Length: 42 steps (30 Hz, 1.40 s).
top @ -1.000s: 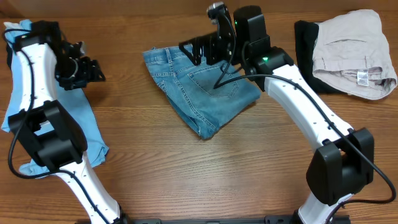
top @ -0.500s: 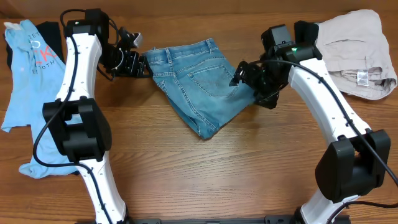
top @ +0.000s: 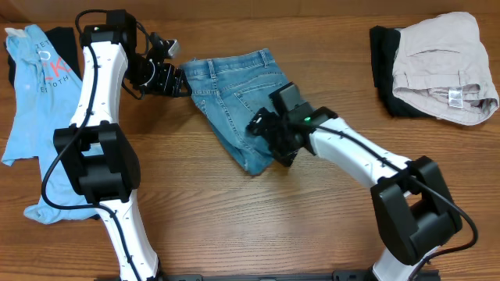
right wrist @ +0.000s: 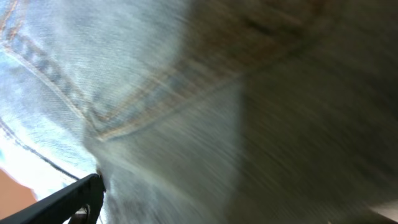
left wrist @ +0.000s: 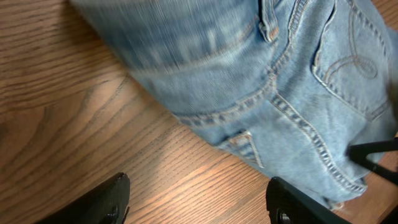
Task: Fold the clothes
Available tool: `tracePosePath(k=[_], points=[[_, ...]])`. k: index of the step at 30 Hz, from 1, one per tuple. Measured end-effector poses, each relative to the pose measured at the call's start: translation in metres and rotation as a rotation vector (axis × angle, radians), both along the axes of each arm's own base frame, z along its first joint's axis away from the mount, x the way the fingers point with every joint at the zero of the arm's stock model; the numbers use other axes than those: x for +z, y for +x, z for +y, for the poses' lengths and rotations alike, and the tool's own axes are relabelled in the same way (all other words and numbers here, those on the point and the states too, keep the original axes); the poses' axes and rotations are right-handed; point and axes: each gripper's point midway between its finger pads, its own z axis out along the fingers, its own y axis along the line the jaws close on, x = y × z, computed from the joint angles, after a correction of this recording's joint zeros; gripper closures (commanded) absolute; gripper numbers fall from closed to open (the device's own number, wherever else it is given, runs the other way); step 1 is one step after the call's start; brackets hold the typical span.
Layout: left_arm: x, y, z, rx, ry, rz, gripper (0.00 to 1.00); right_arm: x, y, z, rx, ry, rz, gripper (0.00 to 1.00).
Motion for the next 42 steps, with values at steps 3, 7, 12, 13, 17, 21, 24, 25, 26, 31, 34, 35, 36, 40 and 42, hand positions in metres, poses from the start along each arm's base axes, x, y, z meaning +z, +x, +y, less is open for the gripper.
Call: tracePosePath(k=[3, 7, 12, 13, 17, 21, 24, 25, 26, 31, 34, 35, 36, 40, 42], points=[[0.000, 0.000, 0.000, 0.000, 0.000, 0.001, 0.26, -0.007, -0.006, 0.020, 0.020, 0.013, -0.006, 0.00], [0.000, -0.001, -0.004, -0.009, 0.000, 0.001, 0.25, -0.030, -0.019, 0.027, 0.041, -0.003, 0.057, 0.00], [-0.001, -0.003, -0.012, -0.027, 0.008, 0.008, 0.25, -0.027, -0.015, 0.027, 0.107, 0.086, 0.090, 0.00], [-0.001, -0.004, -0.011, -0.026, 0.012, 0.012, 0.25, -0.027, -0.015, 0.019, 0.136, 0.108, 0.111, 0.00], [-0.003, -0.004, -0.009, -0.025, 0.026, 0.013, 0.25, -0.028, 0.011, -0.068, 0.126, 0.130, 0.138, 0.00], [-0.002, -0.004, -0.009, -0.026, 0.026, 0.013, 0.24, -0.026, 0.043, -0.127, 0.146, 0.113, -0.009, 0.00], [-0.003, -0.004, -0.011, -0.030, 0.027, 0.013, 0.23, -0.026, 0.048, -0.137, 0.195, 0.089, -0.060, 0.00], [-0.003, -0.005, -0.014, -0.036, 0.027, 0.013, 0.23, -0.026, 0.047, -0.135, 0.217, 0.070, -0.069, 0.05], [-0.003, -0.005, -0.016, -0.042, 0.029, 0.013, 0.23, -0.027, 0.046, -0.133, 0.233, 0.051, -0.074, 0.23], [-0.003, -0.007, -0.031, -0.074, 0.030, 0.013, 0.24, -0.040, 0.058, -0.117, 0.320, -0.112, -0.169, 0.96], [-0.003, -0.008, -0.036, -0.085, 0.030, 0.013, 0.24, -0.038, 0.068, -0.117, 0.329, -0.123, -0.221, 0.96], [-0.003, -0.008, -0.036, -0.086, 0.030, 0.013, 0.24, -0.037, 0.070, -0.118, 0.328, -0.125, -0.230, 0.96], [-0.003, -0.008, -0.036, -0.085, 0.030, 0.013, 0.24, -0.037, 0.073, -0.120, 0.328, -0.115, -0.239, 0.96], [-0.003, -0.008, -0.036, -0.085, 0.030, 0.013, 0.24, -0.027, 0.074, -0.146, 0.326, -0.066, -0.219, 0.96], [-0.003, -0.008, -0.036, -0.085, 0.030, 0.013, 0.24, -0.008, 0.079, -0.155, 0.326, -0.048, -0.227, 0.96]])
